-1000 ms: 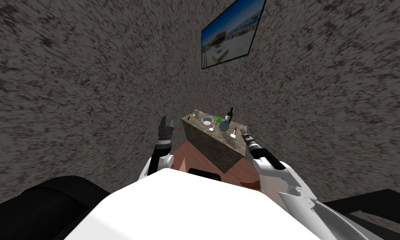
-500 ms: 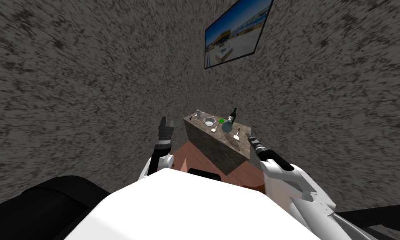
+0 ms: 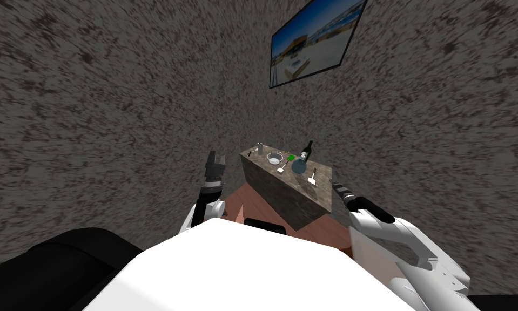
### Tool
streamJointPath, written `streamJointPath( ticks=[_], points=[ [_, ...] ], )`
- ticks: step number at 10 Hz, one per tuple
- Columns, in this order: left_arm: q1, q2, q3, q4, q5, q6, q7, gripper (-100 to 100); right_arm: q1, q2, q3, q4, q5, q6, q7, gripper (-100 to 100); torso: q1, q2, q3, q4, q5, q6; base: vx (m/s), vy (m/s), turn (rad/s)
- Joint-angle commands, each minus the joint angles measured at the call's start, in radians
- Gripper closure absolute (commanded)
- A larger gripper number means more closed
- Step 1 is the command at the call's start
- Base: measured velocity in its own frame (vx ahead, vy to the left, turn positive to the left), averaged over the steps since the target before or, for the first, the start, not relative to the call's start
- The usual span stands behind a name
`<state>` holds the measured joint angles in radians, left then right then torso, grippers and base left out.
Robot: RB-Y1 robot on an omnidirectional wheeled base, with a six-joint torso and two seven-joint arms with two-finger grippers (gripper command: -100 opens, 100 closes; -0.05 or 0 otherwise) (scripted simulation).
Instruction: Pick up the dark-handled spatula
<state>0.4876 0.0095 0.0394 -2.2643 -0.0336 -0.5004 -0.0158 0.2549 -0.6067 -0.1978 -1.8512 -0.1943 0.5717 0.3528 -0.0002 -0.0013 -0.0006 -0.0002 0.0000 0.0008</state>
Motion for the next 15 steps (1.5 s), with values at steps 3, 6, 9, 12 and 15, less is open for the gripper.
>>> streamJointPath(
  ticks=[3,6,9,12,15],
  points=[
    [0.000,0.000,0.000,0.000,0.000,0.000,0.000,0,0.016,-0.088,-0.047,0.058,-0.041,0.077,0.001,-100,0.000,0.000,0.000,0.000,0.000,0.000,0.019,0.021,0.076],
    [0.000,0.000,0.000,0.000,0.000,0.000,0.000,0,0.027,-0.138,-0.078,0.089,-0.061,0.147,0.004,-100,0.000,-0.002,-0.001,0.000,0.000,0.000,0.038,0.021,0.108],
    [0.000,0.000,0.000,0.000,0.000,0.000,0.000,0,0.035,-0.184,-0.103,0.118,-0.085,0.217,0.008,-100,-0.001,-0.001,0.000,0.000,0.000,0.000,0.019,-0.004,0.131],
    [0.000,0.000,0.000,0.000,0.000,0.000,0.000,0,0.041,-0.241,-0.127,0.155,-0.130,0.312,0.018,-100,-0.003,-0.001,0.000,0.000,-0.001,-0.001,0.021,-0.026,0.193],
    [0.000,0.000,0.000,0.000,0.000,0.000,0.000,0,0.039,-0.271,-0.133,0.177,-0.166,0.379,0.026,-100,-0.003,0.000,0.000,0.000,-0.001,0.000,0.005,-0.039,0.192]
  ],
)
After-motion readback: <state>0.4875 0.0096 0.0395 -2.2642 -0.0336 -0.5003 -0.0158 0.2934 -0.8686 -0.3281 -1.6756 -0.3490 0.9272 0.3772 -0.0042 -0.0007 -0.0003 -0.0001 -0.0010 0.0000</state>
